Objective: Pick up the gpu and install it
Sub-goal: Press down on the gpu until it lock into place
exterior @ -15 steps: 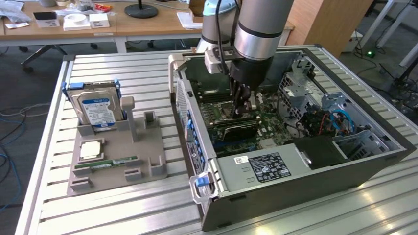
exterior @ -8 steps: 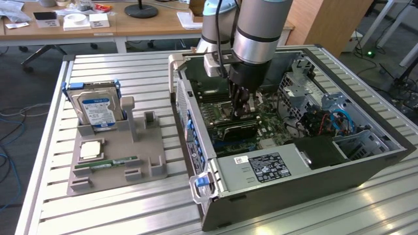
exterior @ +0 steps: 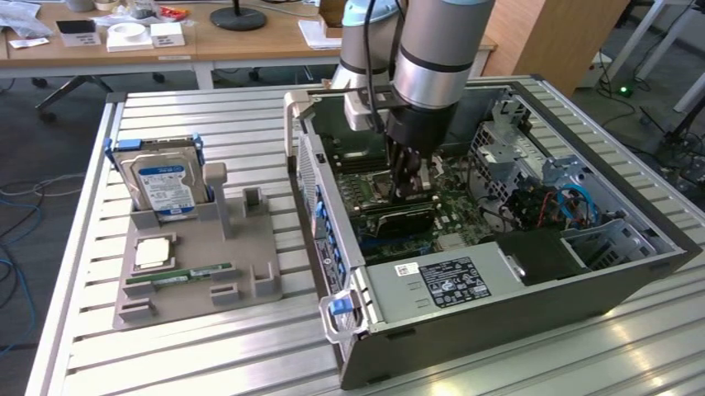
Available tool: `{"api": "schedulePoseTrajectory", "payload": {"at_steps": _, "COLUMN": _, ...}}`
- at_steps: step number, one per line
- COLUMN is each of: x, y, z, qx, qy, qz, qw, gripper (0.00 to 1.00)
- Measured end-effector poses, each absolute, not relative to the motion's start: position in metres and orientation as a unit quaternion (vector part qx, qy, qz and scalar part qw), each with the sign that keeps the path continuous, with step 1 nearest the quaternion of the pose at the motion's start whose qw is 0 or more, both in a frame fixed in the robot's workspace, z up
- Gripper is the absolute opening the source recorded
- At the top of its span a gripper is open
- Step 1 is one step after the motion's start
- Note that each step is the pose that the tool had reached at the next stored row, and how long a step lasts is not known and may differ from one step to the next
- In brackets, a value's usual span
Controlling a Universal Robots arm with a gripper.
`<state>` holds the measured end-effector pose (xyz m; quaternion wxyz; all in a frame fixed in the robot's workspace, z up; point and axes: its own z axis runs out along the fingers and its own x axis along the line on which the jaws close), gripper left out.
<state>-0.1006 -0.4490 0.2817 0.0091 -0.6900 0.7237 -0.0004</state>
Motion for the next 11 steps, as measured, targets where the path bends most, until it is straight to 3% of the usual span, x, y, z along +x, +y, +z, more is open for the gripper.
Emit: {"api": "schedulePoseTrajectory", "payload": {"at_steps": 11, "x": -0.1007, "y": -0.4506, "z": 0.2783, "qx": -0.690, "qy": 0.724, "qz": 0.000, "qw": 0.009, "gripper": 0.11}}
